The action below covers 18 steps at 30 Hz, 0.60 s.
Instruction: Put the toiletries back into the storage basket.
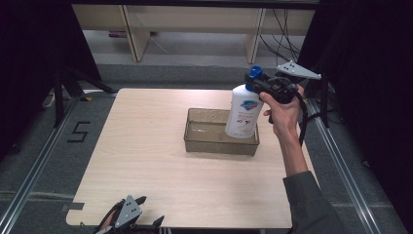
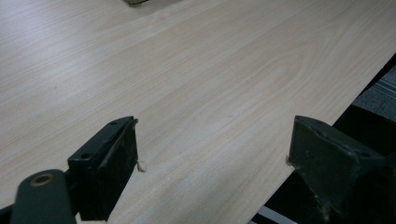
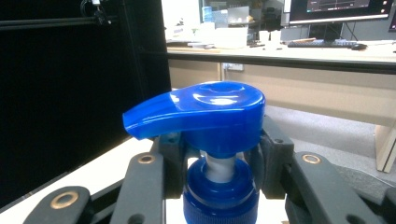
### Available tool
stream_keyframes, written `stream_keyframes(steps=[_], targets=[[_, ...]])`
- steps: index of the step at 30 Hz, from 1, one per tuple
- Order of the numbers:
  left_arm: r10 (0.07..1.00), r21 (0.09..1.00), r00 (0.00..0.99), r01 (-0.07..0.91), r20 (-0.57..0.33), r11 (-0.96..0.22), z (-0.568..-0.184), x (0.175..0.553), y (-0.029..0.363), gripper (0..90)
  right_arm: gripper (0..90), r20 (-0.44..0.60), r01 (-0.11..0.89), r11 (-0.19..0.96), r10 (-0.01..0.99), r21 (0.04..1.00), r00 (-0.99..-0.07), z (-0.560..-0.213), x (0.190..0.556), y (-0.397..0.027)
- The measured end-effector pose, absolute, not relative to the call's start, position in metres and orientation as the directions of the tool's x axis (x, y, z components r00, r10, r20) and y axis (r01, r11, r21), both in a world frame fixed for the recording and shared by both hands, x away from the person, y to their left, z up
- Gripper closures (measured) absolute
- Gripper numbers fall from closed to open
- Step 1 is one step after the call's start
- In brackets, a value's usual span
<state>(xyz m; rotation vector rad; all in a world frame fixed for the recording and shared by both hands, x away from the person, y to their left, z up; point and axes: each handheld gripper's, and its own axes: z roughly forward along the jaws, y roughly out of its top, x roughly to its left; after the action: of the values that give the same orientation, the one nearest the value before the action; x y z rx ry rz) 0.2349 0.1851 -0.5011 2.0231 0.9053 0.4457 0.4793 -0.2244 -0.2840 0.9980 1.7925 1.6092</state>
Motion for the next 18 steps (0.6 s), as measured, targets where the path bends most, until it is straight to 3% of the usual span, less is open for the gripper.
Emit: stream_keyframes(steps=[18], targets=[[0.744,0.826,0.668,0.433,-0.025,-0.361,-0.502,0.235,0.184,15.1,61.8,0.094,0.187,0.021,0.806,0.982,-0.584,-0.303,0.479,-0.230]])
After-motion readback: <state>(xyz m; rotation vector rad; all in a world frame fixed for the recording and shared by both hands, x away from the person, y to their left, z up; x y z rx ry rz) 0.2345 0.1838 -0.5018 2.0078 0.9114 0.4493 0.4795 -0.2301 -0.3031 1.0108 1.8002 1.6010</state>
